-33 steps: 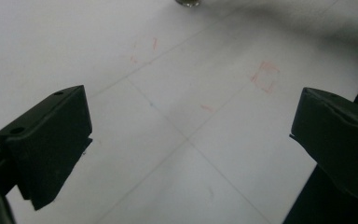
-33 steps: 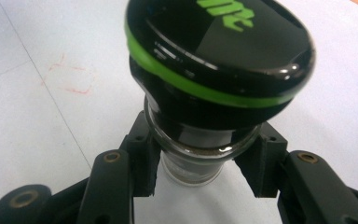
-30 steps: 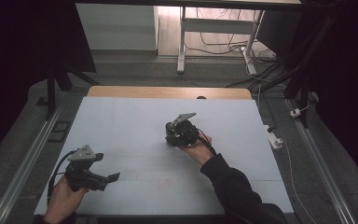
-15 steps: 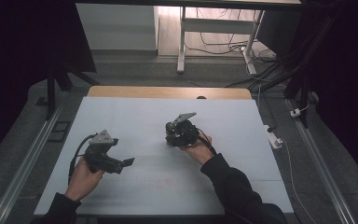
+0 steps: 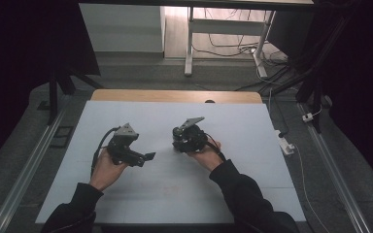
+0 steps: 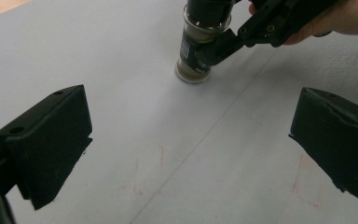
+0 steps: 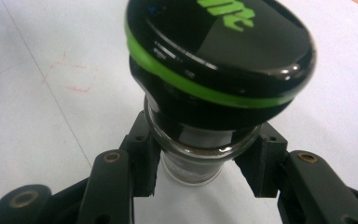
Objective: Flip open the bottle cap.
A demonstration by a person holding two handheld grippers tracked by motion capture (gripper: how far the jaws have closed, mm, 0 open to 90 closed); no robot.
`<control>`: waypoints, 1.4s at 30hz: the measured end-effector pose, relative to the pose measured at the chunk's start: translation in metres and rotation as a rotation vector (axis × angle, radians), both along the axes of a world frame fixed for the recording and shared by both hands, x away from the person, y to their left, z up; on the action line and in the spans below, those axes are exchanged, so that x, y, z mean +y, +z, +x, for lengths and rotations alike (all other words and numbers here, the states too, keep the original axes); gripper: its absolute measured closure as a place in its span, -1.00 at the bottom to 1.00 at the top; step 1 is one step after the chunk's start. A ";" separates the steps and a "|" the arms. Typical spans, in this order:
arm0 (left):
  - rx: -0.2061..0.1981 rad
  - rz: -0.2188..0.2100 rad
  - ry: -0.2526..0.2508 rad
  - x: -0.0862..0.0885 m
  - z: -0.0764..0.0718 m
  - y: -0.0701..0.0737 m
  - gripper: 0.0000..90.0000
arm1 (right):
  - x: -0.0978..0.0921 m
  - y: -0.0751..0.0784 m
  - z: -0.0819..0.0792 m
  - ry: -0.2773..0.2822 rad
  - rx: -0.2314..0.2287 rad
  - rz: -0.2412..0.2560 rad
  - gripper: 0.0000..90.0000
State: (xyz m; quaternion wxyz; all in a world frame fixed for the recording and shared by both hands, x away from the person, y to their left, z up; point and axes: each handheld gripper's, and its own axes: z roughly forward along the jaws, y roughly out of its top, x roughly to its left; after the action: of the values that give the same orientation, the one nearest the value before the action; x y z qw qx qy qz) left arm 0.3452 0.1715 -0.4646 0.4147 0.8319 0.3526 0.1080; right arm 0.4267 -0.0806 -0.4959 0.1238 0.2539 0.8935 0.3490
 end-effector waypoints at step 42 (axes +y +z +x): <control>0.003 0.043 -0.176 -0.058 0.052 -0.009 0.97 | 0.000 0.000 0.000 0.003 -0.001 -0.002 0.17</control>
State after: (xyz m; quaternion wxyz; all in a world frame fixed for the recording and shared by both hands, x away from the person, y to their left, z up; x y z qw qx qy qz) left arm 0.3977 0.1139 -0.4740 0.4039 0.8687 0.2762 0.0774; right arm 0.4265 -0.0805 -0.4960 0.1243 0.2524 0.8941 0.3484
